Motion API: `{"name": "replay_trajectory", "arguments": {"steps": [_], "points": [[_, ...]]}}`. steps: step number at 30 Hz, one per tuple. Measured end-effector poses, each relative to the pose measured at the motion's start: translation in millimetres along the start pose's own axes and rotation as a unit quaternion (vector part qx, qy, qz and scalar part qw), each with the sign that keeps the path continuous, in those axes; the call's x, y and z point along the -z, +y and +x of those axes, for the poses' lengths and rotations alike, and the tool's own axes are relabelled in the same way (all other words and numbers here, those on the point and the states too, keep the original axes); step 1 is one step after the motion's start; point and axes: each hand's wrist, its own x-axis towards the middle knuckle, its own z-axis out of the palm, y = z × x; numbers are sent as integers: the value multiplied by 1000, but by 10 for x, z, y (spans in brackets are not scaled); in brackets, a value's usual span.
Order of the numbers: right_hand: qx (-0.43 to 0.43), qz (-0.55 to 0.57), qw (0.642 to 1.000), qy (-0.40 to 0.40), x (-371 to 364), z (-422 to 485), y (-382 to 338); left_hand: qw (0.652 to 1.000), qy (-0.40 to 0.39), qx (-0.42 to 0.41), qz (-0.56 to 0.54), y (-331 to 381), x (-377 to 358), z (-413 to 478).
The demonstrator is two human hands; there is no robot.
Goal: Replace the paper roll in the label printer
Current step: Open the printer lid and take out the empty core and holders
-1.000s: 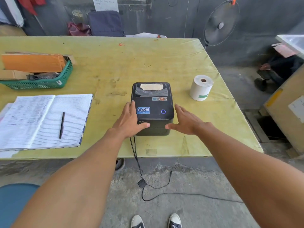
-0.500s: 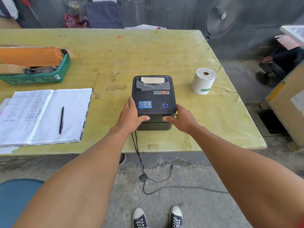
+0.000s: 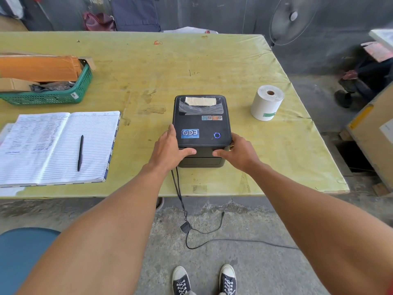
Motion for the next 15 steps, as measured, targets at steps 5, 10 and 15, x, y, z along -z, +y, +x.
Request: {"name": "replay_trajectory", "arguments": {"steps": [5,10,15], "points": [[-12,1,1000,10,-14,-14,3,1000,13,3,-4,-29,-13,-7],[-14,0,1000,9,2,-3,-18,1000,14,-1,3,-9,5,-9],[-13,-6,1000,7,2,5,-3,1000,15,-3,9,-9,6,-10]]}}
